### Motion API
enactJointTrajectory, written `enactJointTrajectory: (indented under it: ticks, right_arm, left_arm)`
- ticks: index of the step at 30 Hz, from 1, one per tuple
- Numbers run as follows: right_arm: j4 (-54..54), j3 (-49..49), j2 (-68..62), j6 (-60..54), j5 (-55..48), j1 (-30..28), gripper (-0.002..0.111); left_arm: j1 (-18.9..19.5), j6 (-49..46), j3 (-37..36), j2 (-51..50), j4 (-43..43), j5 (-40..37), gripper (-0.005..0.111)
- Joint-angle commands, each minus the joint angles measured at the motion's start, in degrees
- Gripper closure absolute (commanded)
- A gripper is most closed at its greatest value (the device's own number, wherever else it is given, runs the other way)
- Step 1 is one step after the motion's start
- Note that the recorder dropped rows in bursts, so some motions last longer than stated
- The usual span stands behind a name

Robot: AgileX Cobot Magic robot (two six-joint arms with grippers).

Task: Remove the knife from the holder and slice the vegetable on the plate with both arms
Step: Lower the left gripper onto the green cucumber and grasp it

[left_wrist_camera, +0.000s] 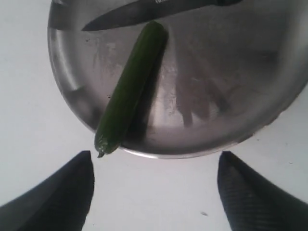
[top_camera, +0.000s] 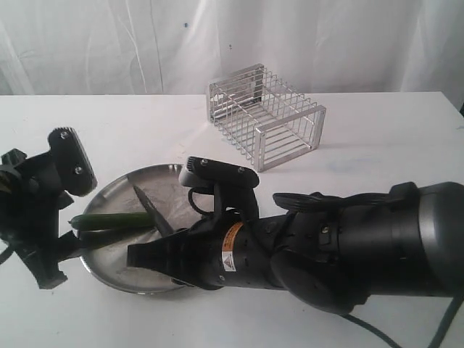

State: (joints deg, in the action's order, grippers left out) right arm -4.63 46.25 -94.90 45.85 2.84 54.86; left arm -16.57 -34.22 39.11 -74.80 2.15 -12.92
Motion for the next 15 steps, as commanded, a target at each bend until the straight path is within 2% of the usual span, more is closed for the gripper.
enactJointTrajectory:
  ticks: [1,5,9,15]
  right_arm:
    - [0.0,0.5,1.3,-0.8,0.7,-0.1,0.103]
    - [0.0,0.5,1.8,-0.9,0.3,-0.2,0.103]
    - [0.0,0.5,1.8,-0.9,0.0,-0.2,0.103]
    - [0.1,0.5,1.8,-0.8,-1.1,-0.5,0.103]
  left_arm:
    - [-0.2,-0.7,0.3,-6.7,3.2,7.6,0.033]
    - [-0.2,-0.8,1.2,-12.8,7.0,12.2,0.033]
    - [-0.2,-0.7,6.2,-16.9,6.9,12.0,0.035]
    - [-0.2,-0.7,10.7,-21.7,6.9,7.7,0.035]
